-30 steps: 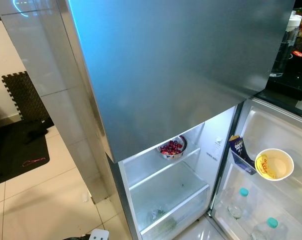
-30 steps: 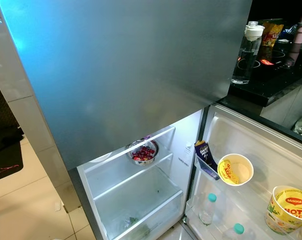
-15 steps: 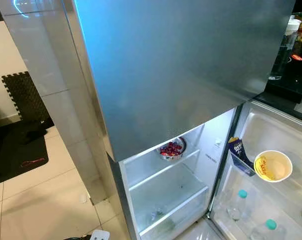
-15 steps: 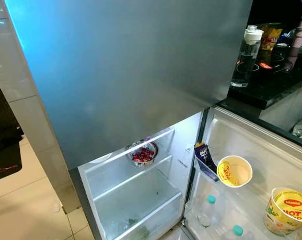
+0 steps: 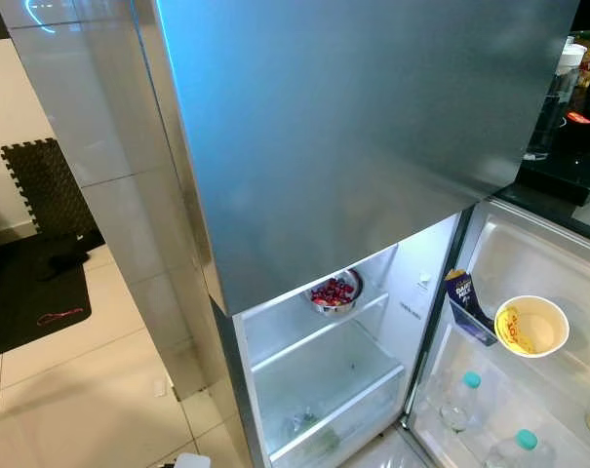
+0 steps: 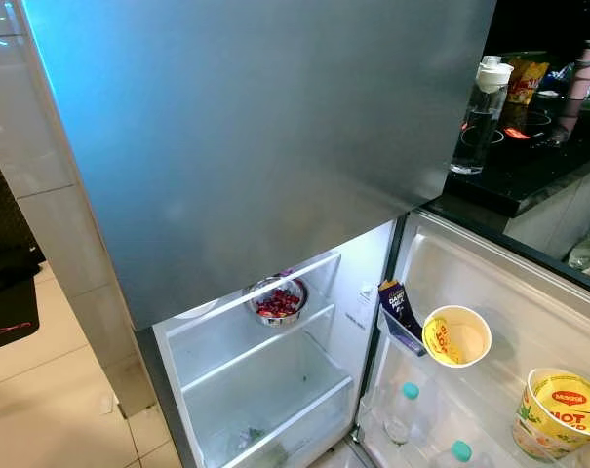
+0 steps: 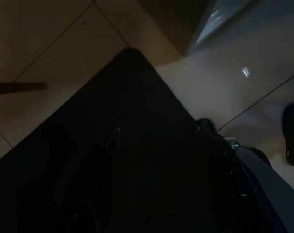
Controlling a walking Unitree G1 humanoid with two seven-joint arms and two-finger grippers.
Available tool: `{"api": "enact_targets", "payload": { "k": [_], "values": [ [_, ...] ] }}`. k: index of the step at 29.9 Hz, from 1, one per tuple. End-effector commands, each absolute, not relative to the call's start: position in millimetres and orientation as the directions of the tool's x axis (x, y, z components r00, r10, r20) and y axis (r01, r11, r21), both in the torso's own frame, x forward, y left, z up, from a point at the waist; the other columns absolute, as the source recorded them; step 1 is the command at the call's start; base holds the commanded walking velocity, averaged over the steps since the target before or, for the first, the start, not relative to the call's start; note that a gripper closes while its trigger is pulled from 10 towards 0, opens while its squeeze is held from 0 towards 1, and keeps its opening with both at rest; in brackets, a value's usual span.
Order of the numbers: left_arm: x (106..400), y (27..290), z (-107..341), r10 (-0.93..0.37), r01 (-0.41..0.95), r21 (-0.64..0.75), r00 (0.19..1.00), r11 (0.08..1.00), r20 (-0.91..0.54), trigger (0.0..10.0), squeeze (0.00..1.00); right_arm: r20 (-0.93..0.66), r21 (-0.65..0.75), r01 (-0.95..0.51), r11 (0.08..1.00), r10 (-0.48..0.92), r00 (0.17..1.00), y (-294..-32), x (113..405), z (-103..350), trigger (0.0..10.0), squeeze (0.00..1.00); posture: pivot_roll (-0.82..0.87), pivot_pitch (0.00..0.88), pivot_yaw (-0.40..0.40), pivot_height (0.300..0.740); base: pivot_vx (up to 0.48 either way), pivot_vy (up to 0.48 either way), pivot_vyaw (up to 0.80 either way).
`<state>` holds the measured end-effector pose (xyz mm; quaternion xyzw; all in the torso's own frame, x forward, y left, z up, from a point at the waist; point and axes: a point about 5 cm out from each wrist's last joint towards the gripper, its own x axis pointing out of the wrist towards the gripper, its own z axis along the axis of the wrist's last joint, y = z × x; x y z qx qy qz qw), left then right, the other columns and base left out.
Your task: Restocking fridge
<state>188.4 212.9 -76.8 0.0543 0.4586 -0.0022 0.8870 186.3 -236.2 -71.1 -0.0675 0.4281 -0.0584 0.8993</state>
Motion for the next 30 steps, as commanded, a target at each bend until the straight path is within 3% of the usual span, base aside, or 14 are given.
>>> {"api": "enact_targets", "payload": {
  "k": [1, 6, 10, 30],
  "values": [
    [181.5, 211.7, -80.5, 0.029, 0.083, 0.090, 0.557, 0.993, -0.830, 10.0, 0.00, -0.770, -0.152, 0.080, 0.985, -0.169, 0.616, -236.5, 180.8, -73.9, 10.0, 0.00, -0.13, 0.073, 0.041, 0.740, 0.000, 0.000, 0.00],
    [180.3, 213.3, -81.2, 0.065, 0.020, 0.092, 0.554, 0.996, -0.830, 10.0, 0.00, -0.786, -0.174, 0.026, 0.984, -0.155, 0.598, -234.4, 177.7, -76.3, 10.0, 0.00, -0.13, 0.077, 0.062, 0.740, 0.000, 0.000, 0.00],
    [184.9, 208.3, -79.6, 0.025, 0.082, 0.086, 0.564, 0.993, -0.825, 10.0, 0.00, -0.778, -0.156, 0.060, 0.986, -0.160, 0.608, -234.3, 177.6, -76.0, 10.0, 0.00, -0.13, 0.080, 0.057, 0.740, 0.000, 0.000, 0.00],
    [185.7, 208.6, -79.2, 0.031, 0.071, 0.085, 0.561, 0.994, -0.827, 10.0, 0.00, -0.778, -0.170, 0.057, 0.984, -0.169, 0.605, -237.1, 176.3, -75.9, 10.0, 0.00, -0.14, 0.066, 0.051, 0.740, 0.000, 0.000, 0.00]
  ]
}}
